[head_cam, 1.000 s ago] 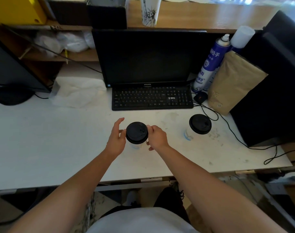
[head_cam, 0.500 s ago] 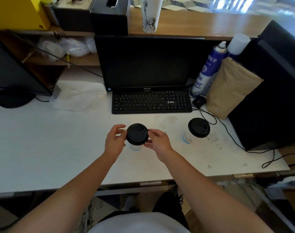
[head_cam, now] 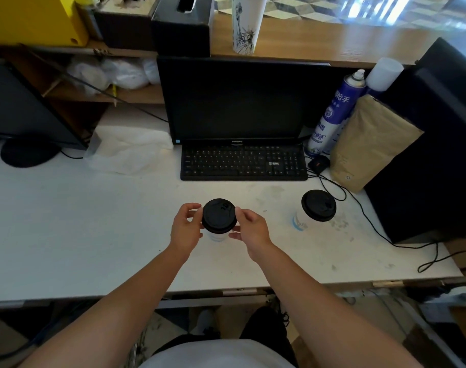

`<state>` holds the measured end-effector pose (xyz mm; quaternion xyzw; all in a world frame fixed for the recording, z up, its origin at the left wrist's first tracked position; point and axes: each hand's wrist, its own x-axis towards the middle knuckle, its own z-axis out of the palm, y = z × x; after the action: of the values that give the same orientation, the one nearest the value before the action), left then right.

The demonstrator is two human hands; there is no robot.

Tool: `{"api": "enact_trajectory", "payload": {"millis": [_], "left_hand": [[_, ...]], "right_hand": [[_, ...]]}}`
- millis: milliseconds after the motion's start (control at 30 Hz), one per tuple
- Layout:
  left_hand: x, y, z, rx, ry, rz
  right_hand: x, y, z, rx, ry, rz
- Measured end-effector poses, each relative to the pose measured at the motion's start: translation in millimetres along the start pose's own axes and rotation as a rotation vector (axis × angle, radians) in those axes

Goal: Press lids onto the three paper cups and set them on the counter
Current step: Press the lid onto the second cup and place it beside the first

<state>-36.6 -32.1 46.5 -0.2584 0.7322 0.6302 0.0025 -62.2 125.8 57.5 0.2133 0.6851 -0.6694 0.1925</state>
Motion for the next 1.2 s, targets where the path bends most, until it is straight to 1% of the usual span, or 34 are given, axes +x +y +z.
{"api": "enact_trajectory", "payload": {"millis": [233,400,533,600,667,800,867,967,1067,1200], "left_hand": [[0.3,-1.4,0.7,0.041,0.002,0.015],[1.3,-0.4,-3.9,0.082,-0.036,0.029],[2.4,2.4,-6.9,0.161,-0.080,0.102],[2.5,5.1,-7.9,0.200,-0.105,0.150],[1.8,7.8,-8.7,0.232,-0.123,0.188],[1.8,9.7,-10.7,0.211,-0.104,0.201],[3.5,11.1,-10.8,0.161,-0.096,0.169],[4.9,11.8,-10.5,0.127,-0.053,0.130],[6.8,10.0,-12.0,0.112,0.026,0.089],[9.1,8.3,-11.6,0.116,0.051,0.065]], "right_hand": [[-2.1,0.8,0.6,-0.112,-0.003,-0.033],[-2.3,4.2,-0.7,-0.222,-0.021,-0.041],[-1.2,-3.6,1.9,-0.481,0.059,-0.202],[-2.1,-7.2,5.1,-0.538,0.101,-0.224],[-2.6,-9.1,8.3,-0.510,0.110,-0.172],[-2.2,-10.1,11.0,-0.271,0.068,-0.025],[-2.3,-9.1,11.3,-0.160,0.051,0.002],[-2.3,-6.0,11.5,-0.021,0.032,-0.011],[-1.7,-1.7,10.9,0.035,0.016,-0.007],[0.1,3.6,7.4,-0.004,0.012,0.013]]}}
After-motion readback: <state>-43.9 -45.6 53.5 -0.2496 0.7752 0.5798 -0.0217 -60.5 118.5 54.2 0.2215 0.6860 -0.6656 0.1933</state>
